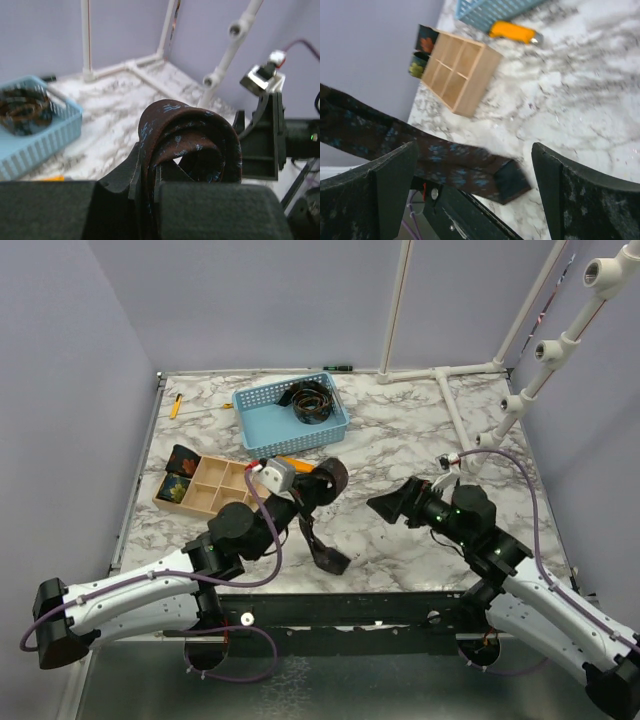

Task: Roll the ties
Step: Flatten out the tie at the center of the board.

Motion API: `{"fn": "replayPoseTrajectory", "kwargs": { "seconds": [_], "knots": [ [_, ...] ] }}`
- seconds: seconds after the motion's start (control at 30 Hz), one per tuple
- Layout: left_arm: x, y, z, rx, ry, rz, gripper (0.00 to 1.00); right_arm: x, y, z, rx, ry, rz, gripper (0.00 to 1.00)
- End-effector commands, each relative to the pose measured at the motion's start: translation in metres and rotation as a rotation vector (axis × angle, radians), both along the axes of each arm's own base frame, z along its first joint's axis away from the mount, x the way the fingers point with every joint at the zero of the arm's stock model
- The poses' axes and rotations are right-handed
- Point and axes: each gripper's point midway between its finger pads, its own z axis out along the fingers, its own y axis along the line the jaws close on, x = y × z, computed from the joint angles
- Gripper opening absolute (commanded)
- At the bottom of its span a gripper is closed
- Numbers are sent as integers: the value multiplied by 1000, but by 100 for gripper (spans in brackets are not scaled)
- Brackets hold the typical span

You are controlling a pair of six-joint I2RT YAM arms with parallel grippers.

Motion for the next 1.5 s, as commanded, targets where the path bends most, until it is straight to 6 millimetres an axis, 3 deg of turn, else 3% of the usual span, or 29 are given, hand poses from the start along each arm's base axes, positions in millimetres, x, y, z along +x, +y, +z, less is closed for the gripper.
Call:
{"fn": "replayPoseTrajectory", "kwargs": {
  "seconds": [0.0, 0.1, 0.2, 0.37, 0.47, 0.67, 0.9, 1.07, 1.27, 1.47],
  "knots": [
    [-8, 6, 105, -51, -246, -30, 0, -5, 0, 45, 1, -179, 64, 99],
    [-16, 3, 149, -134, -339, -66, 0, -13, 3, 66, 115, -221, 79, 99],
    [-27, -9, 188, -179, -433, -136, 0, -26, 16, 107, 287, -314, 163, 99],
    [-51, -31, 247, -270, -495, -298, 0, -56, 33, 163, 337, -575, 401, 99],
    [-69, -44, 275, -335, -465, -427, 0, -81, 38, 189, 336, -754, 554, 99],
    [-106, -54, 318, -415, -428, -655, 0, -105, 44, 227, 308, -948, 737, 99],
    [-123, -44, 333, -437, -422, -724, 0, -131, 36, 251, 336, -1024, 846, 100],
    [-133, -46, 338, -457, -428, -786, 0, -136, 42, 260, 383, -998, 933, 100],
    [-133, -49, 343, -471, -443, -792, 0, -129, 54, 270, 430, -944, 985, 99],
    [-118, -48, 343, -491, -455, -710, 0, -108, 65, 257, 432, -848, 927, 92]
  ]
}}
